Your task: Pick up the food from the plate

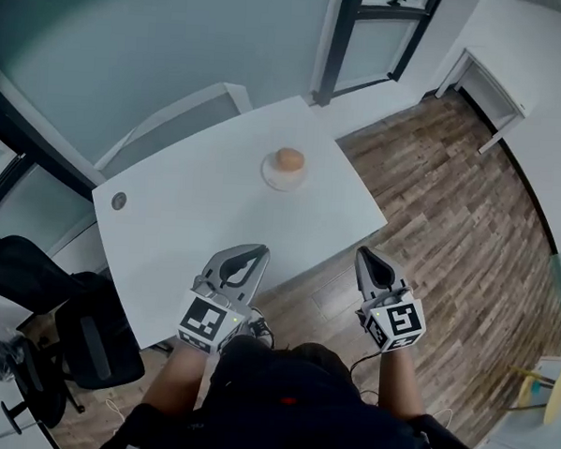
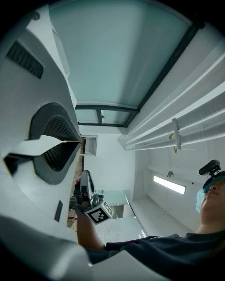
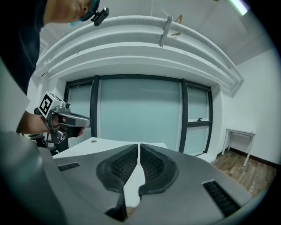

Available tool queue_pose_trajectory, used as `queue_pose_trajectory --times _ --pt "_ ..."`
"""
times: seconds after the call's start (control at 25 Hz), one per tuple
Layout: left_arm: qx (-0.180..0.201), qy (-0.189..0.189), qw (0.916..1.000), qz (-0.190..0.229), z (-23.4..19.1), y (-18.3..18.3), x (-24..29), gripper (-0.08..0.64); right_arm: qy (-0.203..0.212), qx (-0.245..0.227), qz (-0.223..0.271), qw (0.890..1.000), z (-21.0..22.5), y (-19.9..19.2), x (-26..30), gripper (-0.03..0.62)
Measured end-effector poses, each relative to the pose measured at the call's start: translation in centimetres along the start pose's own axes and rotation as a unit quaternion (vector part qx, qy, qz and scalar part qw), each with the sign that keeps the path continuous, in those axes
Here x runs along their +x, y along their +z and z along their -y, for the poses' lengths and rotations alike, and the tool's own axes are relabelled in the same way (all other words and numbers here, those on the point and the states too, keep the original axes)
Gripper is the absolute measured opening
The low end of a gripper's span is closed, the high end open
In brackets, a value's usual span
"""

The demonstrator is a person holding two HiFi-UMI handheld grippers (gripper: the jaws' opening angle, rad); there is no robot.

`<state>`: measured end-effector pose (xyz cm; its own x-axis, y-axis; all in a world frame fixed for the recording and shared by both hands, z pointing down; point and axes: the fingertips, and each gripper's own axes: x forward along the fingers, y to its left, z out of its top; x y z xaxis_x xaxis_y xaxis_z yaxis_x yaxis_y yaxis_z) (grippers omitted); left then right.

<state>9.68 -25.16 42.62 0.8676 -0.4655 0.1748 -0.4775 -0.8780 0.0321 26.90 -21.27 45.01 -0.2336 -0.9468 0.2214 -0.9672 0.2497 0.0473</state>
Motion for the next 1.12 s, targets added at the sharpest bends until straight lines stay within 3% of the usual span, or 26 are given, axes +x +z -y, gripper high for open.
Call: queue_pose_trajectory --times 0.28,0.64,0.76,0.88,1.0,1.12 --pt "-0.025 0.055 0.9982 -0.002 -9.1 -0.7 -0.3 0.029 0.035 -0.019 -0.012 0.999 -0.2 1.3 10.0 0.031" --pt "-0.053 0.116 0.9916 -0.022 -13.6 -2.0 4.5 0.029 0.108 -0.034 -0.034 0.993 4.2 -0.1 20.2 0.032" --pt "-0.066 0.146 0.9867 -0.028 -14.8 -2.3 6.5 0.029 0.141 -0.075 -0.063 0.985 5.8 -1.7 24.0 0.036" --pt "-0.081 0.179 0.9794 -0.047 -16.0 -3.6 8.3 0.029 0.189 -0.128 -0.101 0.968 6.4 -4.4 28.3 0.158" --pt "-0.104 0.207 0.9697 -0.078 -16.9 -5.3 9.6 0.029 0.237 -0.153 -0.136 0.95 6.9 -7.7 32.8 0.253" --pt "-0.117 0.235 0.9614 -0.082 -17.9 -6.7 10.0 0.029 0.275 -0.171 -0.17 0.931 6.9 -11.0 37.1 0.329"
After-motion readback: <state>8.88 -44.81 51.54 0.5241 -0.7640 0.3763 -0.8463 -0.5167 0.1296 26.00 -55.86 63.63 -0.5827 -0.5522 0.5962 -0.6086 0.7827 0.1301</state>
